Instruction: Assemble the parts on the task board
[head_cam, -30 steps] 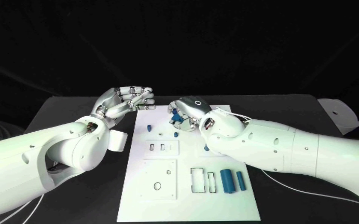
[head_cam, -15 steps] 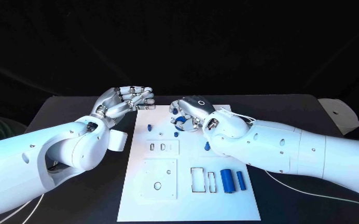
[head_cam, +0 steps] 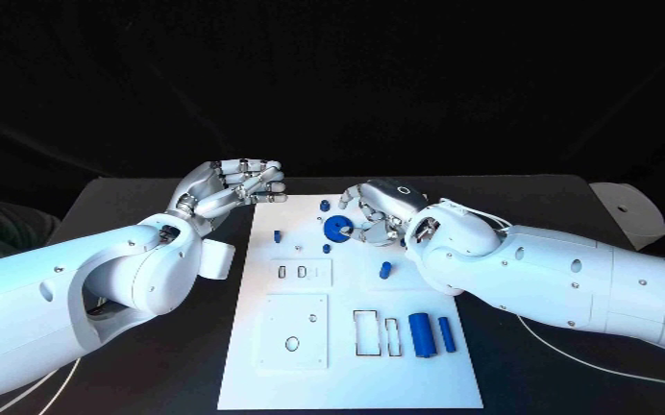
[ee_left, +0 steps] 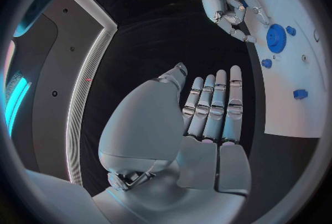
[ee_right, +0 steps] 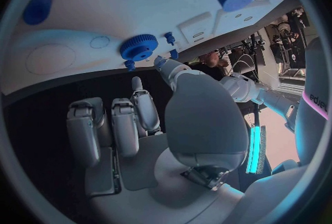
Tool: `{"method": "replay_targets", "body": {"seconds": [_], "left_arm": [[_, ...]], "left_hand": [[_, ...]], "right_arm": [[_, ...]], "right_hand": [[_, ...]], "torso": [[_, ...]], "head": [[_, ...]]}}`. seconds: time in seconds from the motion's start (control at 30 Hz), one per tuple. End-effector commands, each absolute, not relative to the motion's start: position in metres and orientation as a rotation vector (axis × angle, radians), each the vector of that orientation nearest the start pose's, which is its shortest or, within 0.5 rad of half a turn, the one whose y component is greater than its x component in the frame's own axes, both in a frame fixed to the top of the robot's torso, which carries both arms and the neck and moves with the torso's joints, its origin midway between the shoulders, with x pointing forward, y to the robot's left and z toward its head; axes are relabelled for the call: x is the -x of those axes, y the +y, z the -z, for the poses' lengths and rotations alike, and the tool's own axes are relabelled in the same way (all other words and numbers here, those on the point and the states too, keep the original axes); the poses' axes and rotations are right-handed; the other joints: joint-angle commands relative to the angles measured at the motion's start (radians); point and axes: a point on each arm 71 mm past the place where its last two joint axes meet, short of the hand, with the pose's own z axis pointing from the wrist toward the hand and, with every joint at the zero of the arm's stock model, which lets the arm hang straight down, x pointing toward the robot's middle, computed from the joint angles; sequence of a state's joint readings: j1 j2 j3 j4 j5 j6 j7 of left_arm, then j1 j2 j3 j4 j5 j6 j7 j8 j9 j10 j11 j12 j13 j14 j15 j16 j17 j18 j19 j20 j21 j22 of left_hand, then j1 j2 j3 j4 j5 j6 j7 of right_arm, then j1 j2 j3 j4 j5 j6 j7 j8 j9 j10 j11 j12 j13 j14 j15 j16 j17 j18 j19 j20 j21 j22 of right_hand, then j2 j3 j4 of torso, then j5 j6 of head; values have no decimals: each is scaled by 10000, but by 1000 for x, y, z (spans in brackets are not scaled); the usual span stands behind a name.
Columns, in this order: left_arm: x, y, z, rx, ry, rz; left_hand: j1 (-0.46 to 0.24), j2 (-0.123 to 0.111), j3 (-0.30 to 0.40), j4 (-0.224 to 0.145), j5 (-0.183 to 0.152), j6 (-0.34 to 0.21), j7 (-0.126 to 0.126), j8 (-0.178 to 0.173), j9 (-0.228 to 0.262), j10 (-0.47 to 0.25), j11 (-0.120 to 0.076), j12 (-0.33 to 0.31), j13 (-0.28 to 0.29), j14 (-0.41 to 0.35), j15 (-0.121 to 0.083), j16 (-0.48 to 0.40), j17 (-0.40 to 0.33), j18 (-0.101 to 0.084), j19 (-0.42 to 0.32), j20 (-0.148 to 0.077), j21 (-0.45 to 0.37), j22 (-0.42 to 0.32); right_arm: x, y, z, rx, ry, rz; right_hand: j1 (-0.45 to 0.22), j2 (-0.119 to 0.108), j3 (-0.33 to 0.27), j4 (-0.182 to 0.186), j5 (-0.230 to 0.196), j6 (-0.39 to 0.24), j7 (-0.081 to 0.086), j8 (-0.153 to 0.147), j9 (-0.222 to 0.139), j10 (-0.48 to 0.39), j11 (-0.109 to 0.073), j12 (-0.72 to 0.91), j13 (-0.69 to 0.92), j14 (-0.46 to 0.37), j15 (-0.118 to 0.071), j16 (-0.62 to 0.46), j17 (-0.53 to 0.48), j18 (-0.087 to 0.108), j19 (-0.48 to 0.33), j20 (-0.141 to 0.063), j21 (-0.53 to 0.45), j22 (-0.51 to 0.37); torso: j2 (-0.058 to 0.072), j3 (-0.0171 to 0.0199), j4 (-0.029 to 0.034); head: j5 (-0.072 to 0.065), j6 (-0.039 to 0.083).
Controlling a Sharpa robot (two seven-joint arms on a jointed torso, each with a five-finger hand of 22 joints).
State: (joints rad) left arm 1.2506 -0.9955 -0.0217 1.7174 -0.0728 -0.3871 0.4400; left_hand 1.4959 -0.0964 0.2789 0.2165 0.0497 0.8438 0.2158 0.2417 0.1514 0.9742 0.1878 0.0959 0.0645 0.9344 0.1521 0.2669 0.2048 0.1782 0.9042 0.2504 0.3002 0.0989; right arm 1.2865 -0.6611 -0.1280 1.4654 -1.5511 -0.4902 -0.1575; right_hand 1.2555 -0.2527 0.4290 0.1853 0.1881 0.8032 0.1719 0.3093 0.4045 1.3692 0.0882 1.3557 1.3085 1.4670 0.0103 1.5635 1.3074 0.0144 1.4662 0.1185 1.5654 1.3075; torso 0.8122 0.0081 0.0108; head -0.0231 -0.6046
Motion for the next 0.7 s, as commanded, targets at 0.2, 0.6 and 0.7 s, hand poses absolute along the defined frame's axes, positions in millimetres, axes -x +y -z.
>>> {"method": "replay_targets", "body": {"seconds": [0.2, 0.6, 0.7], "left_arm": [[-460, 227, 127, 9579, 13152, 15760], [-461, 228, 127, 9590, 13155, 15740], [-461, 227, 127, 9588, 13160, 15748]], "left_hand": [[-15, -125, 66, 5, 42, -23, 275, -41, -11, 3, 58, -64, 9, -82, -5, -82, 16, 53, 98, 11, -11, -23], [-15, -125, 66, 5, 42, -23, 275, -41, -11, 3, 58, -64, 9, -82, -5, -82, 16, 53, 98, 11, -11, -23], [-15, -125, 66, 5, 42, -23, 275, -41, -11, 3, 58, -64, 9, -82, -5, -82, 16, 53, 98, 11, -11, -23]], "right_arm": [[-498, -132, 171, 1901, 16208, -6530], [-504, -123, 172, 1650, 16405, -6645], [-506, -121, 172, 1580, 16389, -6663]], "right_hand": [[-36, 137, -497, 131, 9, -212, 53, -190, -13, 82, 53, 113, 462, 1032, 110, 65, 2608, -144, 1046, 86, 54, 2633], [36, 261, -724, 224, 35, -225, 68, -237, -3, 126, 70, 176, 523, 1038, 128, 72, 2631, -144, 1046, 106, 54, 2633], [43, 284, -740, 239, 48, -221, 69, -240, 0, 152, 71, 204, 553, 1038, 129, 73, 2634, -144, 1046, 107, 54, 2633]], "torso": [[10, 0, 17], [13, -14, 33], [17, -19, 37]], "head": [[-22, 32], [-22, -9], [-19, -16]]}}
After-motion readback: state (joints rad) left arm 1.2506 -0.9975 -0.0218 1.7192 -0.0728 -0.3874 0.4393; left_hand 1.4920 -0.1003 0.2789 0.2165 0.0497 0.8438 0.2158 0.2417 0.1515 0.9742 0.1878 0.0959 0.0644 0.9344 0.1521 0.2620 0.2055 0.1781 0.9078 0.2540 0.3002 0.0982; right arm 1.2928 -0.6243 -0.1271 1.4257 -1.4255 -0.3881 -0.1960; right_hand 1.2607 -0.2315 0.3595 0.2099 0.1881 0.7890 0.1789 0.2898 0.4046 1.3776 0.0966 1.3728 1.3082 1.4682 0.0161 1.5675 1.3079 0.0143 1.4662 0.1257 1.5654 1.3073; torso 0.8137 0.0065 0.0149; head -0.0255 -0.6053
